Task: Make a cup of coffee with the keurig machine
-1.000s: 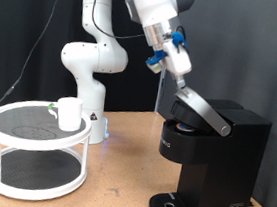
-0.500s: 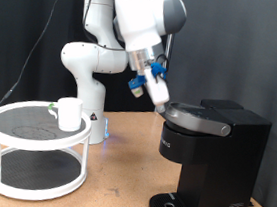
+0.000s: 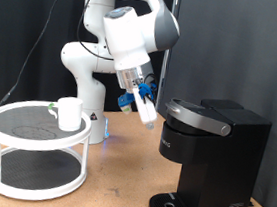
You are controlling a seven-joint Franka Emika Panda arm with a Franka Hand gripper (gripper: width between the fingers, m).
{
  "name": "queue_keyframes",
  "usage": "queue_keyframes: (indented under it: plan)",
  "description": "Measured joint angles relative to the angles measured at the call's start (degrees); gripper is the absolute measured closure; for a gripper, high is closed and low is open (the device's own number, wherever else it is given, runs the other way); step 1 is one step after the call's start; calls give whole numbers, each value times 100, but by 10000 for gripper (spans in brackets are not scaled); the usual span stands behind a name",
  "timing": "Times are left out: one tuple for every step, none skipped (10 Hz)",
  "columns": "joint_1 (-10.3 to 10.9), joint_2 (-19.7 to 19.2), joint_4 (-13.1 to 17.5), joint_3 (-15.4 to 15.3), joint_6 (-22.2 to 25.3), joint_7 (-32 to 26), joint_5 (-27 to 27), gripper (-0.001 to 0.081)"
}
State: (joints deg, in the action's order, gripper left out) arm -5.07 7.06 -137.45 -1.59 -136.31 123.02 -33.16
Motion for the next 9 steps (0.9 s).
queue_keyframes:
  plan:
    - [1,1,-26,1,-108,-335,-272,806]
    - [1,19,-30,5,-127,-720,-590,806]
    - [1,77,-32,14,-76,-1031,-843,806]
    - [1,181,-33,31,90,-1245,-1004,806]
    - [1,317,-38,58,305,-1325,-1039,806]
    - [1,473,-48,93,518,-1369,-1076,806]
    - [1,637,-54,123,693,-1409,-1185,806]
    - [1,799,-53,152,827,-1439,-1345,806]
    - [1,952,-45,165,880,-1454,-1525,806]
